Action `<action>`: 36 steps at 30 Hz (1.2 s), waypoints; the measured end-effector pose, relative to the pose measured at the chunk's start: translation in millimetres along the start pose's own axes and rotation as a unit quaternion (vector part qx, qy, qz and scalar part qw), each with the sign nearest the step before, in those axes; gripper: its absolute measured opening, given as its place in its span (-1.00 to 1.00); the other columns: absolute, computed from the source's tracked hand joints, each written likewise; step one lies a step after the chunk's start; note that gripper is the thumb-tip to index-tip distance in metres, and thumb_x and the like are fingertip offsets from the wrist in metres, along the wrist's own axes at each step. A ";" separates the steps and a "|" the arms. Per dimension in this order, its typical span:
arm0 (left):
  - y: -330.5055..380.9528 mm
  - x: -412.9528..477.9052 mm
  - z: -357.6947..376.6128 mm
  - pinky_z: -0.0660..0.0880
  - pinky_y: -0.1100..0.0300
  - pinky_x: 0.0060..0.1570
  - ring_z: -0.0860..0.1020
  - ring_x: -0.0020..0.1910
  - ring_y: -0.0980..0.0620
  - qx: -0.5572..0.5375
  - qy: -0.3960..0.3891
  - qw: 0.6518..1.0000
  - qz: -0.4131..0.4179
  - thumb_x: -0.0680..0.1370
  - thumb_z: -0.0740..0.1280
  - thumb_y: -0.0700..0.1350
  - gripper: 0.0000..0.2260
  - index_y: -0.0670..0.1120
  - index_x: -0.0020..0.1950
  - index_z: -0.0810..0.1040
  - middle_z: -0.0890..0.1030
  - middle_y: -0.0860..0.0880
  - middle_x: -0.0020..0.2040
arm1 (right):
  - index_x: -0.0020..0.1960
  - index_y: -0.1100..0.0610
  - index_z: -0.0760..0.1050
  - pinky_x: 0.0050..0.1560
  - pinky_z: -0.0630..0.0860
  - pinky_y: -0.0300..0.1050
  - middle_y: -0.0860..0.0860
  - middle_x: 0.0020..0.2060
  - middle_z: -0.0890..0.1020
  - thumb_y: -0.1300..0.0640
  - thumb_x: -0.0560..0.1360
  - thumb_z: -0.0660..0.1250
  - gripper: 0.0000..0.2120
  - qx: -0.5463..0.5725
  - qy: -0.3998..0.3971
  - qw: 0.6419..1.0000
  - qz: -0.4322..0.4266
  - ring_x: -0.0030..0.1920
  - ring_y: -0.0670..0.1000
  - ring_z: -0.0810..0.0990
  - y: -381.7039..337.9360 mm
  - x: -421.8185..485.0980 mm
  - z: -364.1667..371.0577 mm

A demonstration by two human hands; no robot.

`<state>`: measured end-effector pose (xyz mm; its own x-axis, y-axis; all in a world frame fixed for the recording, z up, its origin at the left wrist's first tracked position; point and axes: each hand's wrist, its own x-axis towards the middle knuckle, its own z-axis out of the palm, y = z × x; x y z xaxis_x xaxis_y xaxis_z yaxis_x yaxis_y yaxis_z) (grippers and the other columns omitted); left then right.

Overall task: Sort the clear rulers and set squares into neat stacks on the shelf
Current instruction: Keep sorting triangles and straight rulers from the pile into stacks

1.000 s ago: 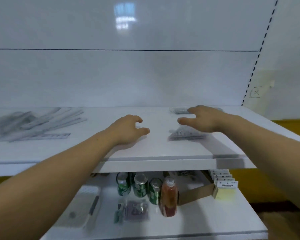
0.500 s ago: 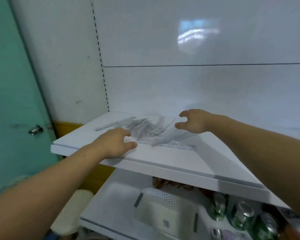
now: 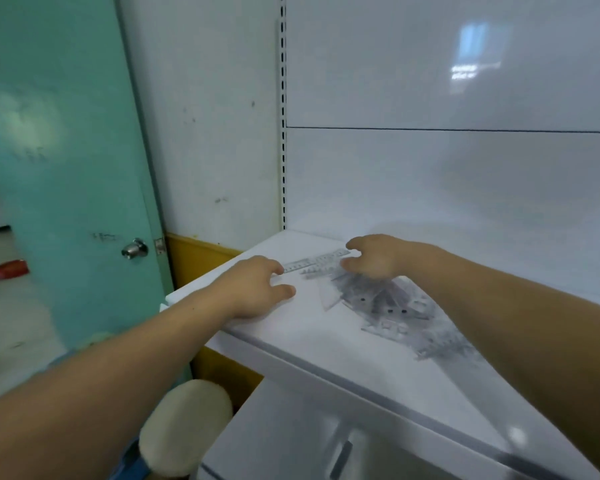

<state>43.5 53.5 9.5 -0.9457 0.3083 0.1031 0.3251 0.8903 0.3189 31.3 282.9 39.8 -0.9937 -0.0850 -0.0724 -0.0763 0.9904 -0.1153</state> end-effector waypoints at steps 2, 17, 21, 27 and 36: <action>3.5 18.8 4.0 0.26 0.16 0.31 0.35 0.36 0.01 0.020 -0.010 1.000 0.012 0.52 0.27 0.18 -0.51 0.05 0.41 0.37 0.35 0.04 0.42 | 0.53 0.09 0.13 0.44 0.16 0.00 0.03 0.51 0.19 -0.24 0.55 0.12 -0.34 -0.006 -0.022 1.000 0.004 0.48 0.08 0.18 5.6 22.7 1.5; 13.1 102.8 21.5 0.30 0.06 0.32 0.32 0.36 -0.02 0.044 -0.038 0.994 0.096 0.46 0.28 0.28 -0.40 0.01 0.41 0.38 0.41 -0.01 0.37 | -0.05 0.06 0.55 -0.15 0.43 -0.21 0.00 -0.11 0.64 0.09 0.45 0.39 -0.90 0.114 0.057 0.992 -0.001 -0.12 -0.01 0.56 41.5 52.9 -7.6; 22.3 107.7 23.2 0.38 0.10 0.22 0.42 0.28 -0.01 -0.001 -0.045 0.991 0.130 0.45 0.32 0.27 -0.40 0.00 0.41 0.38 0.46 0.00 0.33 | -0.19 0.04 0.59 -0.24 0.41 -0.26 -0.06 -0.25 0.60 0.13 0.46 0.39 -0.94 0.223 0.081 0.971 0.026 -0.28 -0.10 0.50 48.9 36.3 -8.4; 22.1 111.2 29.3 0.34 0.25 0.08 0.47 0.15 0.05 -0.054 -0.069 0.983 0.164 0.53 0.29 0.14 -0.50 0.01 0.42 0.36 0.50 0.06 0.28 | -0.03 0.10 0.55 -0.26 0.45 -0.29 0.00 -0.23 0.63 0.23 0.52 0.28 -0.90 0.274 0.098 0.954 0.075 -0.28 -0.08 0.59 46.3 20.4 -9.7; 32.9 119.0 35.0 0.38 0.21 0.09 0.49 0.16 -0.02 -0.028 -0.086 0.976 0.199 0.54 0.29 0.08 -0.60 -0.07 0.32 0.48 0.54 -0.04 0.18 | 0.33 0.21 0.41 0.09 0.39 -0.09 0.10 0.26 0.47 0.09 0.58 0.17 -0.64 0.184 0.095 0.956 0.206 0.09 0.08 0.44 55.8 1.0 -4.8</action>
<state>-58.2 131.3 -0.7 -0.7287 0.6812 0.0710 0.6603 0.6713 0.3368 25.6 338.6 38.0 -0.9327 0.3606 -0.0102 0.3248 0.8271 -0.4587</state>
